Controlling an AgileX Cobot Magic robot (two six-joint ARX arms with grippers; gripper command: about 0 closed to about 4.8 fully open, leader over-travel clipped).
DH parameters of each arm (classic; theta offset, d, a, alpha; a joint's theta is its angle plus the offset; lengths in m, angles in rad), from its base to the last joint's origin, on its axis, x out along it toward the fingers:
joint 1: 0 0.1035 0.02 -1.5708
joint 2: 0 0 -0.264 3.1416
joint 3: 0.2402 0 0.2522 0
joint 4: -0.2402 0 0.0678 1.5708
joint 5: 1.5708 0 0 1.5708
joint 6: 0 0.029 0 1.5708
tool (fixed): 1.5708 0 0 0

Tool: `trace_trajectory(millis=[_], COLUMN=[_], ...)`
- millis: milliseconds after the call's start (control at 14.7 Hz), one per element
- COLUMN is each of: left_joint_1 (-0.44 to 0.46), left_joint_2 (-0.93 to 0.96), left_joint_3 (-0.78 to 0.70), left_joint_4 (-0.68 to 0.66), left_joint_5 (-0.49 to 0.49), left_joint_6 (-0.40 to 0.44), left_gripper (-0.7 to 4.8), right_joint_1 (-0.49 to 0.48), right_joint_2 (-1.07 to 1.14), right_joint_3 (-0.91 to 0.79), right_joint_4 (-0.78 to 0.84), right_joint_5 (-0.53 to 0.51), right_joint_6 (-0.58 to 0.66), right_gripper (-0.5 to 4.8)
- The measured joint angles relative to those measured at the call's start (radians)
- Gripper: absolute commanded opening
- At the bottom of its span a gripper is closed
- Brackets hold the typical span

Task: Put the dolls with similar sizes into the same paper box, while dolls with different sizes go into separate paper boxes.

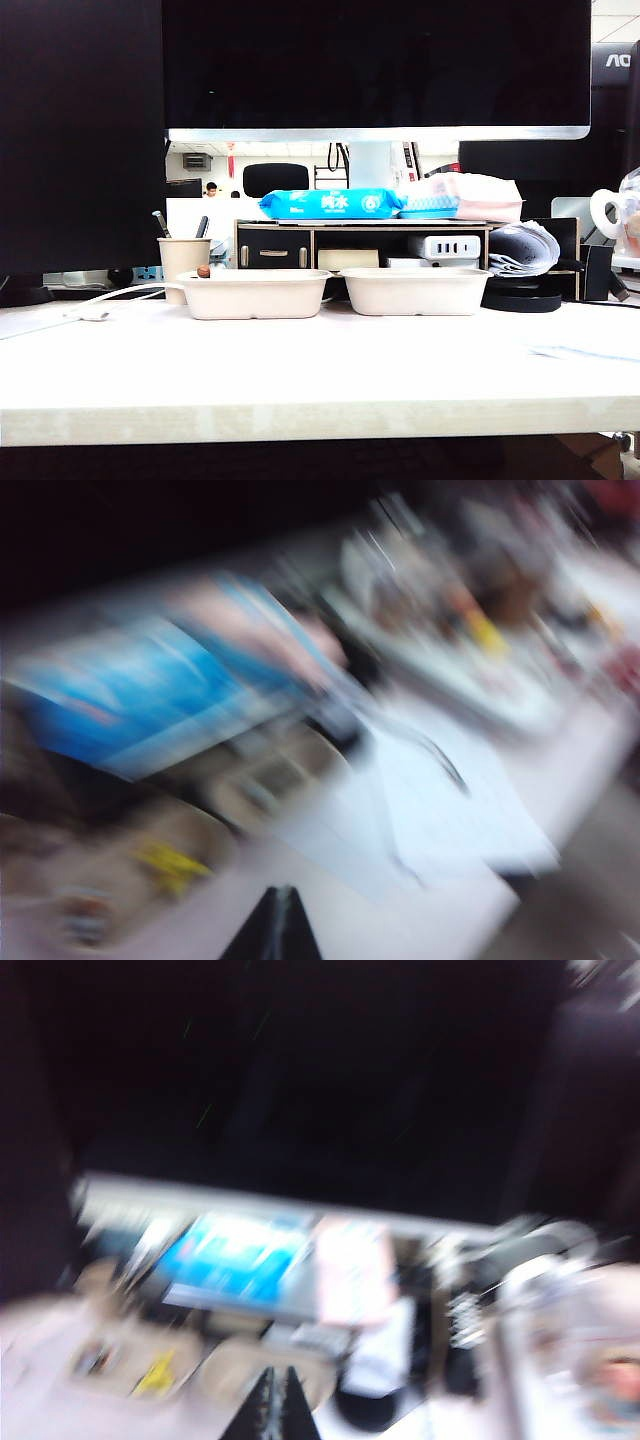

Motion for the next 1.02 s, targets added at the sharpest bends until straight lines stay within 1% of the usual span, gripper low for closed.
trace_trajectory(millis=[68,136,204,272,340,409,477,545,613,681,749,817,885,953,1021], left_joint_1=[-0.001,-0.002,-0.001,-0.001,-0.001,-0.001,-0.001,-0.001,-0.001,-0.001,-0.001,-0.001,-0.002,-0.002,-0.002], left_joint_2=[-0.113,-0.188,-0.233,-0.309,-0.366,-0.442,-0.497,-0.552,-0.61,-0.665,-0.711,-0.76,-0.795,-0.81,-0.809], left_joint_3=[0.0,0.0,0.0,0.0,-0.008,-0.029,-0.058,-0.085,-0.113,-0.154,-0.204,-0.285,-0.404,-0.474,-0.634], left_joint_4=[-0.021,-0.052,-0.08,-0.155,-0.222,-0.302,-0.352,-0.407,-0.434,-0.424,-0.42,-0.405,-0.335,-0.279,-0.108], left_joint_5=[-0.092,-0.154,-0.19,-0.257,-0.309,-0.352,-0.356,-0.356,-0.359,-0.378,-0.418,-0.472,-0.493,-0.493,-0.507], left_joint_6=[0.0,0.0,0.0,0.001,0.009,0.014,-0.008,-0.031,-0.045,-0.046,-0.047,-0.048,-0.047,-0.041,0.008], left_gripper=[-0.06,-0.06,-0.06,-0.06,-0.06,-0.06,-0.06,-0.06,-0.06,-0.06,-0.06,-0.06,-0.06,-0.06,-0.06], right_joint_1=[0.0,0.0,0.0,0.0,0.0,0.0,-0.001,-0.004,-0.008,-0.018,-0.018,-0.016,-0.017,-0.016,-0.016], right_joint_2=[-0.068,-0.095,-0.113,-0.122,-0.12,-0.124,-0.144,-0.195,-0.272,-0.349,-0.41,-0.475,-0.548,-0.567,-0.57], right_joint_3=[0.001,0.001,0.0,-0.005,-0.021,-0.075,-0.131,-0.198,-0.273,-0.348,-0.418,-0.521,-0.669,-0.742,-0.91], right_joint_4=[-0.011,-0.034,-0.072,-0.163,-0.22,-0.28,-0.294,-0.288,-0.274,-0.235,-0.193,-0.101,0.017,0.076,0.247], right_joint_5=[0.063,0.089,0.093,0.093,0.093,0.068,0.012,-0.042,-0.082,-0.093,-0.092,-0.091,-0.092,-0.091,-0.092], right_joint_6=[0.003,0.013,0.024,0.032,0.033,0.037,0.037,0.037,0.037,0.038,0.039,0.04,0.061,0.072,0.082], right_gripper=[-0.06,-0.06,-0.06,-0.06,-0.06,-0.06,-0.06,-0.06,-0.06,-0.06,-0.06,-0.06,-0.06,-0.06,-0.06])
